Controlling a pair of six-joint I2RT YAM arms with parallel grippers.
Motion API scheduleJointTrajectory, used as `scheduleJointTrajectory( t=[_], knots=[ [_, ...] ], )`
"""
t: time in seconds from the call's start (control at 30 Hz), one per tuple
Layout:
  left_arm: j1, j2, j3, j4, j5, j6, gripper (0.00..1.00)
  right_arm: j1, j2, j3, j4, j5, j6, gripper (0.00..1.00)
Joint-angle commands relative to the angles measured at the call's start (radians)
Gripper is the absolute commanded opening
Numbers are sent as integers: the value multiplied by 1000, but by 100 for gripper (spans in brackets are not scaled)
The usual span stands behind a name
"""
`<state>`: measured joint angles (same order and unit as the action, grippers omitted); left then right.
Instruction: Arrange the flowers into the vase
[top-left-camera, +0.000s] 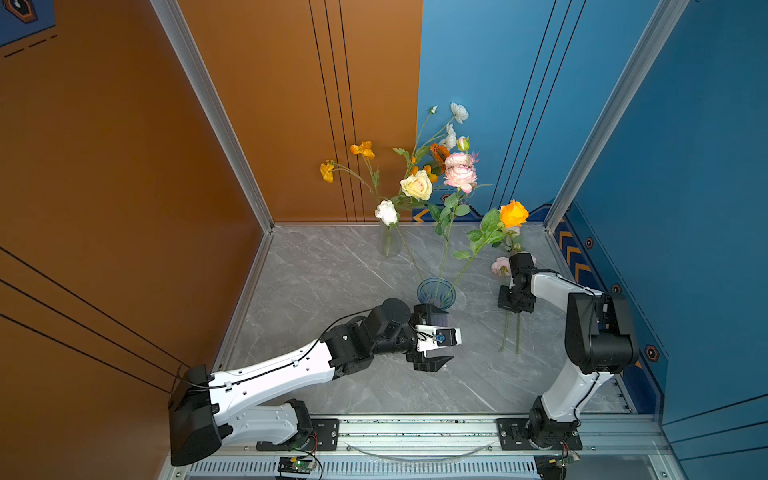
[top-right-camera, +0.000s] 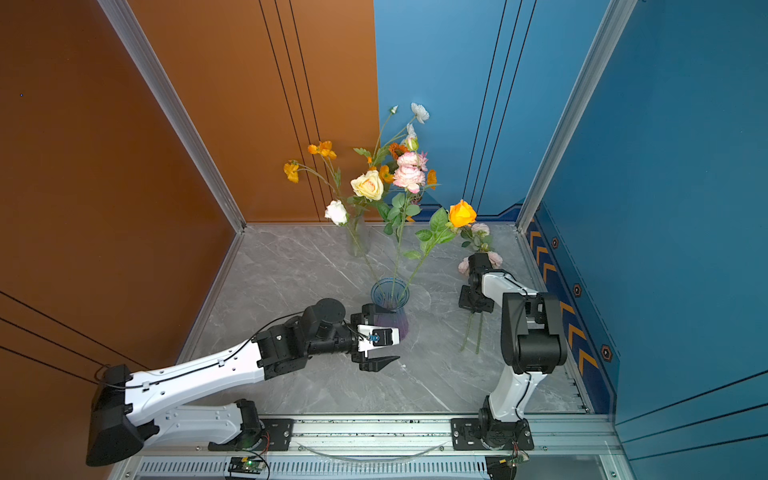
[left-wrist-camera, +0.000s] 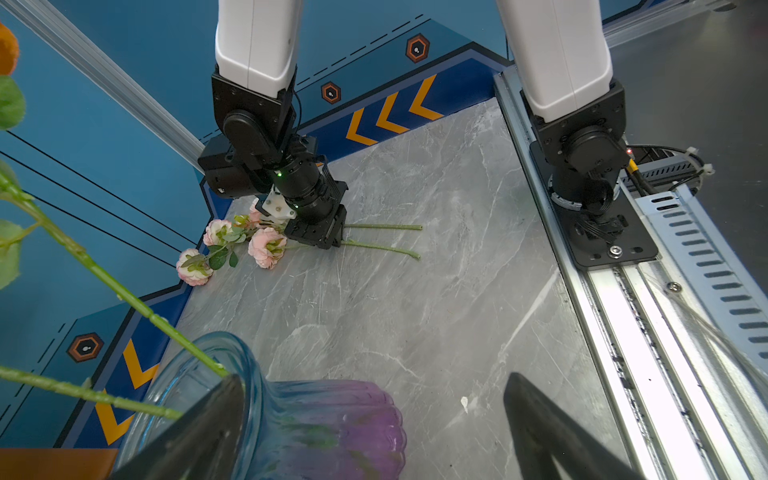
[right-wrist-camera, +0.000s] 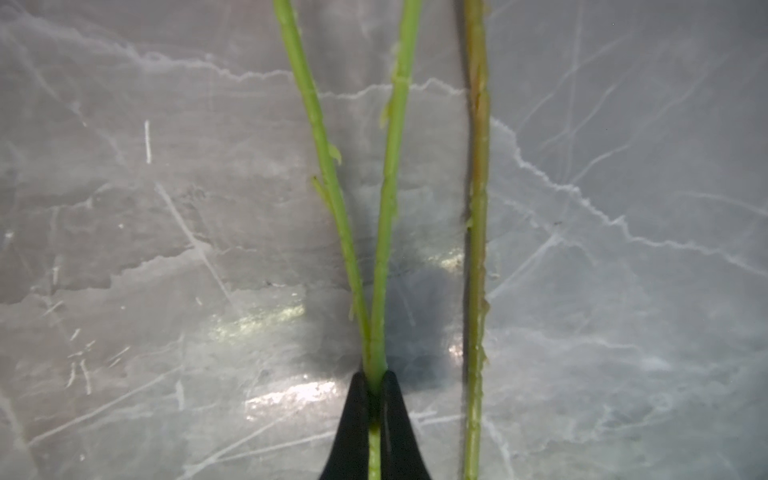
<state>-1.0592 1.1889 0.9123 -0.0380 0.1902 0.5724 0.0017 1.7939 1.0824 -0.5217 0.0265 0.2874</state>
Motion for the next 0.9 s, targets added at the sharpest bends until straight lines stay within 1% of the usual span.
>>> scheduleJointTrajectory(
  t=[0.0,0.13,0.23,0.4,0.5,0.6,0.67,0.77,0.87],
  knots=[
    [10,-22,6,-15,1,9,98,14,48,-14,-41,-19,-7,0],
    [8,-27,5,-17,-3,12,98,62,-12,-23,-18,9,-39,0],
    [12,-26,5,-16,-8,15,98,101,-102,-39,11,37,-47,0],
    [30,-42,6,-32,-17,33,98,112,-275,-90,69,15,-17,0],
    [83,-80,12,-52,14,44,98,95,-370,-131,100,-2,36,0],
    [176,-139,4,-43,100,27,98,66,-444,-164,124,-66,91,0],
    [234,-176,-6,-26,142,15,98,63,-503,-188,149,-74,125,0],
    [279,-199,-11,-22,161,14,98,54,-586,-197,150,-23,180,0],
    [289,-199,-11,-23,166,14,98,17,-652,-194,146,-28,222,0]
  ],
)
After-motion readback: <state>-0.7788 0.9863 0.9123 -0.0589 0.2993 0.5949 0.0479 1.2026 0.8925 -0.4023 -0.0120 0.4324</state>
